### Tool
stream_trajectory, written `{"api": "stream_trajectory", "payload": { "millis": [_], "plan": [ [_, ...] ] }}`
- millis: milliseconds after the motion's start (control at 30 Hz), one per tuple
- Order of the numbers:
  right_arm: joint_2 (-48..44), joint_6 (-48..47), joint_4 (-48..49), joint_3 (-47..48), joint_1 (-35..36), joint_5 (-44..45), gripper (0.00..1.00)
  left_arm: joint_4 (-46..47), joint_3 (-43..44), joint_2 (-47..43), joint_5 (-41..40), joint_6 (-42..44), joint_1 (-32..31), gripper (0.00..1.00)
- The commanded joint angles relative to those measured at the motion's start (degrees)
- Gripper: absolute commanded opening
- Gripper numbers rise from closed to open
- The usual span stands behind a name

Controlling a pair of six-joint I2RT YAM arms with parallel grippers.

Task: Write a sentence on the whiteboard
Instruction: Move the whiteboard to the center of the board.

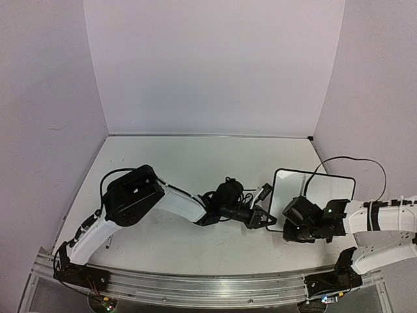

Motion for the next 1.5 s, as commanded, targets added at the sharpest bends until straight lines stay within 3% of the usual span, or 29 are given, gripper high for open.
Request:
{"api": "stream_trajectory", "payload": {
  "millis": [0,367,633,900,967,1167,1300,1467],
  "plan": [
    [3.4,-6.1,13.3,2.9,3.6,5.5,0.0,-7.4,-7.8,-7.2,-9.1,-1.9,4.3,0.0],
    [31.3,-15.0,19.3,25.0,15.1,10.1,0.0,-4.0,-35.2,-28.6,-20.8,-0.2,8.3,0.0],
    [39.3,-18.1,26.7,33.6,16.2,3.5,0.0,1.4,-54.5,-42.1,-22.8,-1.5,13.1,0.0],
    [45.2,-17.6,26.6,39.3,16.9,0.6,0.01,4.1,-61.8,-45.2,-24.7,-2.3,15.3,0.05],
    [44.6,-18.0,26.4,39.1,16.9,0.9,0.12,4.4,-62.0,-45.1,-25.1,-2.0,15.5,0.09],
    [37.1,-19.6,23.9,35.6,15.2,-0.1,0.61,4.5,-60.4,-42.6,-25.1,-1.4,15.9,0.19],
    [26.3,-22.7,22.5,30.7,12.8,-1.3,0.73,4.5,-59.8,-41.5,-25.8,-1.0,16.1,0.25],
    [11.6,-26.6,20.5,23.9,3.9,-5.9,0.77,4.4,-58.8,-41.2,-26.4,-0.7,16.2,0.33]
  ]
}}
